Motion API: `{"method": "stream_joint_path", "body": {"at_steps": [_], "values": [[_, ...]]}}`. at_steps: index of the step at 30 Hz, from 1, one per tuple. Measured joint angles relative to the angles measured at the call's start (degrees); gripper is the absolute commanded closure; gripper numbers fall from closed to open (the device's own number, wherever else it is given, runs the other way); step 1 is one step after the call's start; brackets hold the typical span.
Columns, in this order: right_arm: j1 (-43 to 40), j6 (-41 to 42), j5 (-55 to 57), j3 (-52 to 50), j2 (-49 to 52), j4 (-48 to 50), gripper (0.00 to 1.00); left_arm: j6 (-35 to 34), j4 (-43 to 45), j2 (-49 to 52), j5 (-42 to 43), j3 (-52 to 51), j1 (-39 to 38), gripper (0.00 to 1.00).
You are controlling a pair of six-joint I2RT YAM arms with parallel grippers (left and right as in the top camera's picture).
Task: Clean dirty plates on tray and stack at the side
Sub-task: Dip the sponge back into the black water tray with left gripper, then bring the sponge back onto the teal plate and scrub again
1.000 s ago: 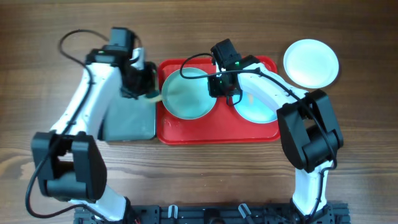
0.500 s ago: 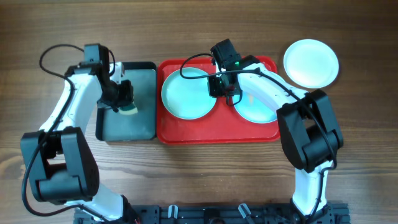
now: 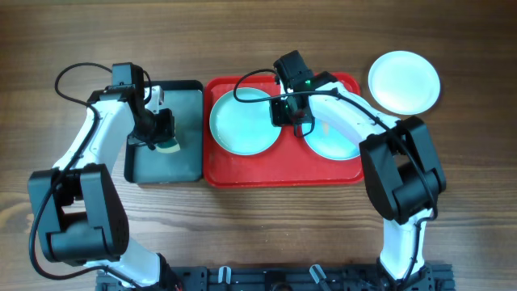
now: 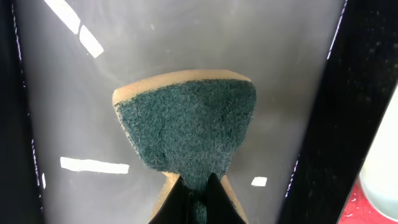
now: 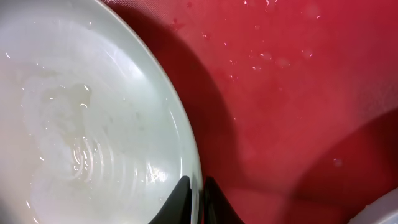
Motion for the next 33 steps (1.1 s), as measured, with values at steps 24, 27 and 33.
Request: {"method": "stream_joint_path", "body": {"at_steps": [24, 27, 33], "values": [[0.0, 0.0, 0.0, 0.0, 0.0, 0.0, 0.96, -13.0, 16.1, 0.0, 11.1, -0.2, -17.1, 0.96], [0.0, 0.0, 0.0, 0.0, 0.0, 0.0, 0.96, -14.4, 16.8, 1.2, 9.4, -0.2, -17.5, 0.96], [0.0, 0.0, 0.0, 0.0, 0.0, 0.1, 0.96, -14.9, 17.3, 4.4, 8.3, -0.2, -17.5, 0.96]]}}
